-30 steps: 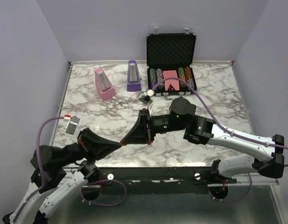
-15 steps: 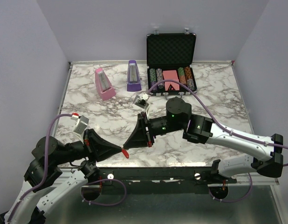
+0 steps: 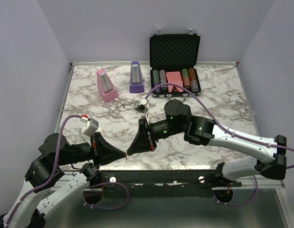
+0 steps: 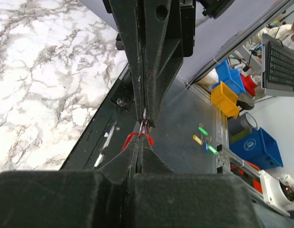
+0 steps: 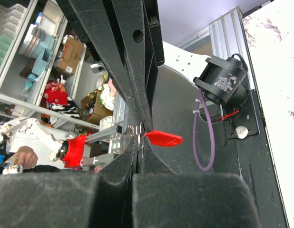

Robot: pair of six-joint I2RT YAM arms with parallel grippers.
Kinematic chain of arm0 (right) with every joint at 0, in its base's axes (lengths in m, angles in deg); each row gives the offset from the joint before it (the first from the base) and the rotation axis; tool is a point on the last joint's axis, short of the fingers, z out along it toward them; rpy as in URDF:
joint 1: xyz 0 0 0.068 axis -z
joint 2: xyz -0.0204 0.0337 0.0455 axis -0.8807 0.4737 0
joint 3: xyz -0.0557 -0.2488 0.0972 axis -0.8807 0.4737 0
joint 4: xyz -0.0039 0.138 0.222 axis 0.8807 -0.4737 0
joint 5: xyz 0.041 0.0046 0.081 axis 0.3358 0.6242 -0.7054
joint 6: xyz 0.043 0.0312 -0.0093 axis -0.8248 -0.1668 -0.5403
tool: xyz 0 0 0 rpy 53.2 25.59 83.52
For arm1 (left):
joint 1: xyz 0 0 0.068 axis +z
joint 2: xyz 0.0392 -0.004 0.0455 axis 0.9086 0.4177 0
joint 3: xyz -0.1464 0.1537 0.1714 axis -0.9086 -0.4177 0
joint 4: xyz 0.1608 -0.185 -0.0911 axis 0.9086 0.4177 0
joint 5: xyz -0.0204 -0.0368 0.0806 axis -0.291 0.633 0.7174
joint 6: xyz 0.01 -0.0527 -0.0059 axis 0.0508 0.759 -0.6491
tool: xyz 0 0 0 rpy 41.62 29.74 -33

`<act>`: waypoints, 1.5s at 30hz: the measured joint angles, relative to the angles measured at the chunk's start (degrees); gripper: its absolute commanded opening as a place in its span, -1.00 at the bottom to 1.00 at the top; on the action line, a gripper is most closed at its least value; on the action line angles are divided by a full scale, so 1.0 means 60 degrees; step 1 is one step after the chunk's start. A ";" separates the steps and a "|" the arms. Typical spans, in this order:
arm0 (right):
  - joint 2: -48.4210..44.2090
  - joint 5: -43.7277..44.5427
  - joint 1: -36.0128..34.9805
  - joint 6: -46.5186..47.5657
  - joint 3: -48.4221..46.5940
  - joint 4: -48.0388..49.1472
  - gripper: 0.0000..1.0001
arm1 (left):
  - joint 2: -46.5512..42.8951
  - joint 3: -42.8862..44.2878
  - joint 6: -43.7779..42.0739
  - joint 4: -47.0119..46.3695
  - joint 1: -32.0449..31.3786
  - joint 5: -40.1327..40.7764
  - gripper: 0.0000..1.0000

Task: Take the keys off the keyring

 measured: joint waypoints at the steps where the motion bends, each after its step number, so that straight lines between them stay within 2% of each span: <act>1: 0.0011 -0.0033 0.0000 -0.0004 0.0000 -0.0029 -0.98 | 0.0033 0.0026 -0.0044 0.0055 0.0000 -0.0033 -1.00; 10: 0.0127 -0.0255 -0.0004 0.0007 -0.0004 -0.0273 -0.98 | 0.0630 0.0499 -0.0750 0.0980 0.0000 -0.0313 -1.00; 22: 0.0259 -0.0444 -0.0087 0.0040 -0.0004 -0.0397 -0.98 | 0.0743 0.0517 -0.1115 0.1271 0.0000 -0.0678 -1.00; 45: 0.0867 -0.0882 -0.0255 0.0750 -0.0627 -0.1821 -0.98 | 0.2310 0.1402 -0.2881 0.3158 -0.0004 -0.1381 -1.00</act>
